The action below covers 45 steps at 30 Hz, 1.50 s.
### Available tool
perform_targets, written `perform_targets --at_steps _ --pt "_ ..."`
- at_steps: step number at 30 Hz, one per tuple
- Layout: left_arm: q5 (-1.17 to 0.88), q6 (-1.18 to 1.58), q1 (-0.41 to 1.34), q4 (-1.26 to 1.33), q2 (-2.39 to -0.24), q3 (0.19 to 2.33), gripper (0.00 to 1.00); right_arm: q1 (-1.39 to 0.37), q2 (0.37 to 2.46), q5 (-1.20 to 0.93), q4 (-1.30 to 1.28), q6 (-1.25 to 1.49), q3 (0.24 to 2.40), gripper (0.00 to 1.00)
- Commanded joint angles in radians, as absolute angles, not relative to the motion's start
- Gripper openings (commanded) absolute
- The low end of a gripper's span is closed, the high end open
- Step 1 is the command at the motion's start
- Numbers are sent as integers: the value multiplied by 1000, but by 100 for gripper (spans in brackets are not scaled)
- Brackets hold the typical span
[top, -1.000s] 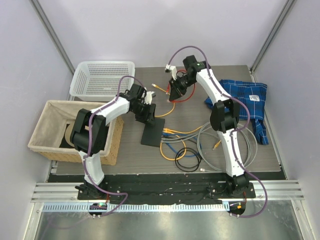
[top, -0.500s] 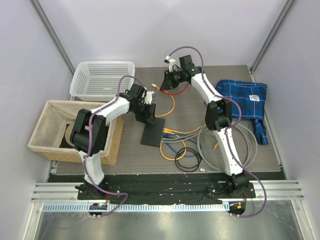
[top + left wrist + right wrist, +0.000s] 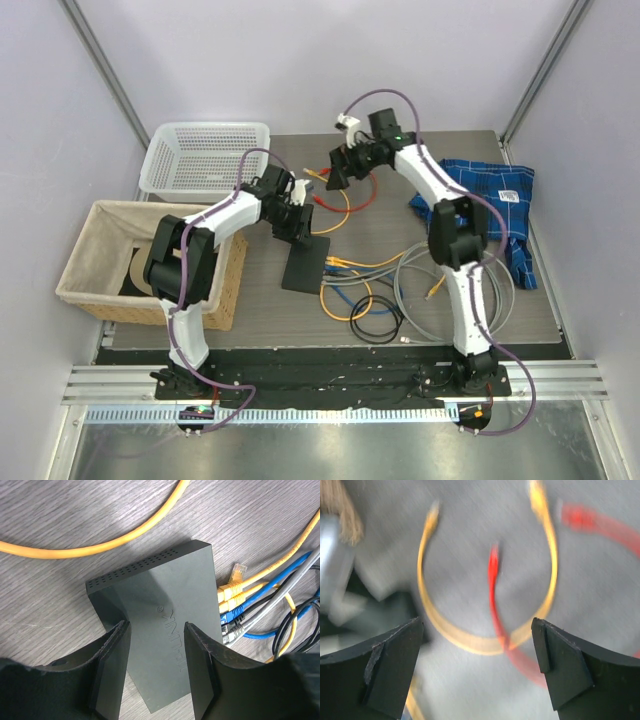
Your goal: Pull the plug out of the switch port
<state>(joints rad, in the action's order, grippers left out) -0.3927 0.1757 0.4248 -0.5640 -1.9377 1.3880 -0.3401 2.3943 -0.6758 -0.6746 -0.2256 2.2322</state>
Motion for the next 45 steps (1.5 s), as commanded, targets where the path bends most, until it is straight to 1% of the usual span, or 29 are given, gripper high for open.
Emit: perform_targets --at_steps 1,2,5,7,9,14,16,17,22,23,25,27,33,37,45 --pt "-330 150 426 -572 -1950 1341 52 -325 2049 -654 -551 -345 1866 100" --pt "-327 150 425 -572 -1950 1339 53 -325 2027 -655 -539 -336 1774 100" --pt "-318 153 425 -578 -1951 1339 54 -337 1973 -719 -540 -334 1647 100" --pt "-318 153 426 -581 -1957 1341 54 -359 1965 -738 -592 -363 1614 100" --pt "-322 155 425 -581 -1959 1341 54 -380 1985 -794 -635 -373 1591 94" --pt "-316 152 426 -580 -1962 1333 54 -410 2020 -818 -629 -360 1542 86" --pt "-314 147 425 -578 -1957 1318 54 -416 2029 -830 -638 -359 1540 83" --pt "-311 146 425 -575 -1948 1309 54 -414 2037 -841 -646 -360 1543 80" --pt "-310 137 425 -578 -1931 1281 54 -423 2078 -867 -673 -374 1536 74" --pt "-310 137 426 -578 -1927 1276 54 -423 2092 -873 -702 -379 1552 70" --pt "-307 132 425 -577 -1924 1270 54 -423 2129 -896 -713 -383 1562 67" --pt "-302 130 425 -580 -1924 1267 54 -423 2149 -908 -713 -385 1566 65" --pt "-288 115 426 -600 -1928 1270 54 -425 2250 -965 -755 -393 1641 58" --pt "-282 106 425 -607 -1930 1275 54 -425 2304 -989 -791 -400 1687 51" --pt "-279 101 426 -612 -1940 1281 54 -425 2342 -991 -811 -402 1712 46"
